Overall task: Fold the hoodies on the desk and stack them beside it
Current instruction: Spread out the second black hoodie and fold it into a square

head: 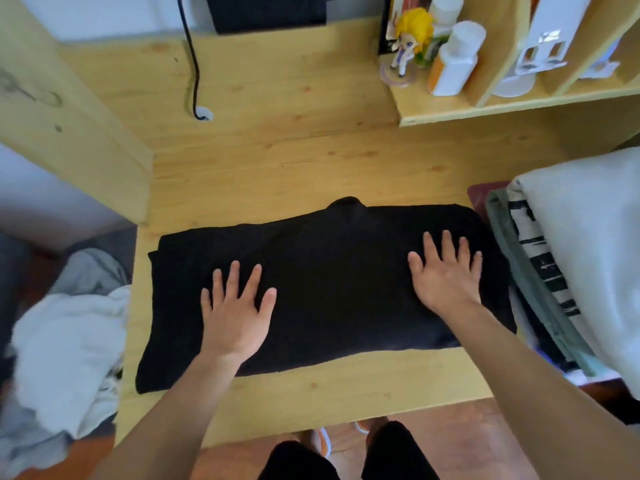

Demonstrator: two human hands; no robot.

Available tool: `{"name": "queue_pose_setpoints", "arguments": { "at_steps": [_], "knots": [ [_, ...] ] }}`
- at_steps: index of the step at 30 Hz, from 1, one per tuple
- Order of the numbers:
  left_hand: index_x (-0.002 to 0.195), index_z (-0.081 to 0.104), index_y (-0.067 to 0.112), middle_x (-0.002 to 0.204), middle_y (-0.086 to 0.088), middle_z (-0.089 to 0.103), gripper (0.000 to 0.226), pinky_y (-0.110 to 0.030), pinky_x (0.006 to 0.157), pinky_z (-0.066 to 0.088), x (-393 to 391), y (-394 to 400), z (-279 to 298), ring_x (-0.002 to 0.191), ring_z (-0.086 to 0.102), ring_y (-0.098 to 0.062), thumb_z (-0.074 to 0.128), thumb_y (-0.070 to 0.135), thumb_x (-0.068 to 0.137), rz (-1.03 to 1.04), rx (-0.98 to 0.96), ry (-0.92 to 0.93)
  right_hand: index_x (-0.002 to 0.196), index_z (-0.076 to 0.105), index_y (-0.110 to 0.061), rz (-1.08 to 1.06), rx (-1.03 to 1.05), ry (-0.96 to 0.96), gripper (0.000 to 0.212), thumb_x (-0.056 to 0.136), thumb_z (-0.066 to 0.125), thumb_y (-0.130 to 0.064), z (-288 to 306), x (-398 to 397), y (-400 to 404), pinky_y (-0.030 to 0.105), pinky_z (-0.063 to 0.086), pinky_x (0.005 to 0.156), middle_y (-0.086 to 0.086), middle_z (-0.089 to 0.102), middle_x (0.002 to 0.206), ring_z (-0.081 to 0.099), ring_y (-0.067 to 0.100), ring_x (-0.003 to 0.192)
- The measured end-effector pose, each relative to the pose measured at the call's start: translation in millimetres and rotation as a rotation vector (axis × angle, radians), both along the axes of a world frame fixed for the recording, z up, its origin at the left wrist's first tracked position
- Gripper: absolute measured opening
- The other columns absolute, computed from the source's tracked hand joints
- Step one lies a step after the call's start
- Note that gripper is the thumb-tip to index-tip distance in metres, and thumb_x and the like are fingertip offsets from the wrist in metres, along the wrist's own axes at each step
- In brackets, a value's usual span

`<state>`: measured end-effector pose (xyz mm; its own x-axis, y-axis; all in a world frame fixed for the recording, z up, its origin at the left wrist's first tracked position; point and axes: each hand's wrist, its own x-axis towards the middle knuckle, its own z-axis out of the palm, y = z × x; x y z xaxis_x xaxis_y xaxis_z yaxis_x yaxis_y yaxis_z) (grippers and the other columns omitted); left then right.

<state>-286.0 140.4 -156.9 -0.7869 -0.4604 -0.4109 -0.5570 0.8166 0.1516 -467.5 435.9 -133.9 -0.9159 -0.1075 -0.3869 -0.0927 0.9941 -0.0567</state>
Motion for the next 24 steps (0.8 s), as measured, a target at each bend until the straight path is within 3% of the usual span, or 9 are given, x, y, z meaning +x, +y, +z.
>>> {"name": "queue_pose_setpoints", "arguments": {
  "at_steps": [2,5,7,11,15,17,20,22,24],
  "knots": [
    [0.160,-0.002,0.044,0.171,-0.002,-0.012,0.076,-0.057,0.126,-0.003,1,-12,1,0.156,-0.017,-0.031,-0.006,0.076,0.091,0.000,-0.035,0.027,0.162,0.013,-0.023,0.122,-0.044,0.171,0.066,0.103,0.023,-0.052,16,19,-38,0.059,0.006,0.124,0.013,0.006,0.169,0.000,0.038,0.154],
    [0.160,0.003,0.042,0.171,-0.005,-0.005,0.064,-0.060,0.124,-0.004,-10,-14,4,0.156,-0.013,-0.035,0.013,0.067,0.101,-0.189,-0.197,0.144,0.161,0.010,-0.026,0.470,-0.137,0.282,0.067,0.103,0.023,-0.057,23,41,-106,0.057,0.003,0.124,0.009,0.002,0.169,-0.007,0.036,0.155],
    [0.159,0.002,0.043,0.172,-0.003,-0.003,0.063,-0.062,0.124,-0.003,-24,-32,-1,0.156,-0.013,-0.035,0.012,0.067,0.102,-0.219,-0.241,0.151,0.161,0.001,-0.028,0.477,-0.092,0.177,0.070,0.102,0.014,-0.062,7,27,-130,0.057,-0.001,0.124,0.006,-0.008,0.169,-0.016,0.034,0.154],
    [0.154,-0.017,0.052,0.170,0.006,-0.014,0.064,-0.066,0.122,-0.004,-40,-82,-29,0.153,-0.024,-0.031,-0.003,0.072,0.096,-0.030,-0.229,0.014,0.158,-0.017,-0.030,0.405,0.049,0.075,0.072,0.099,0.002,-0.066,-38,-3,-133,0.057,-0.004,0.124,0.001,-0.027,0.165,-0.026,0.033,0.151],
    [0.156,-0.014,0.051,0.170,0.007,-0.014,0.064,-0.065,0.121,-0.006,-44,-84,-31,0.154,-0.023,-0.031,0.002,0.072,0.098,-0.057,-0.226,0.024,0.156,-0.020,-0.030,0.411,0.055,0.114,0.071,0.099,0.001,-0.066,-44,1,-137,0.055,-0.006,0.124,0.000,-0.028,0.164,-0.025,0.033,0.151],
    [0.158,-0.006,0.048,0.170,0.005,-0.013,0.067,-0.063,0.122,-0.006,-44,-85,-21,0.155,-0.021,-0.030,0.016,0.070,0.099,-0.035,-0.160,0.034,0.158,-0.017,-0.030,0.397,0.074,0.100,0.071,0.099,0.002,-0.065,-40,-1,-138,0.056,-0.006,0.124,0.001,-0.026,0.165,-0.024,0.033,0.151],
    [0.160,0.017,0.041,0.171,-0.007,0.001,0.067,-0.060,0.123,0.009,-11,-83,7,0.156,-0.002,-0.035,0.043,0.057,0.100,0.187,-0.101,0.176,0.162,-0.005,-0.024,0.370,0.046,0.080,0.068,0.104,0.013,-0.056,-15,14,-145,0.057,0.000,0.124,0.006,-0.017,0.168,-0.018,0.036,0.153],
    [0.157,0.029,0.029,0.164,-0.016,0.022,0.067,-0.060,0.116,0.028,29,-80,22,0.149,0.022,-0.041,0.053,0.051,0.098,0.408,-0.088,0.226,0.162,0.010,-0.020,0.392,-0.181,0.150,0.063,0.107,0.024,-0.046,10,50,-152,0.053,0.008,0.126,0.010,-0.001,0.169,-0.008,0.034,0.155],
    [0.155,0.030,0.020,0.152,-0.021,0.036,0.072,-0.059,0.106,0.039,62,-78,28,0.138,0.036,-0.044,0.056,0.052,0.097,0.582,0.021,0.159,0.160,0.022,-0.019,0.446,-0.305,0.210,0.056,0.108,0.026,-0.039,27,101,-151,0.050,0.013,0.126,0.009,0.015,0.168,0.002,0.030,0.156]
  ]
}}
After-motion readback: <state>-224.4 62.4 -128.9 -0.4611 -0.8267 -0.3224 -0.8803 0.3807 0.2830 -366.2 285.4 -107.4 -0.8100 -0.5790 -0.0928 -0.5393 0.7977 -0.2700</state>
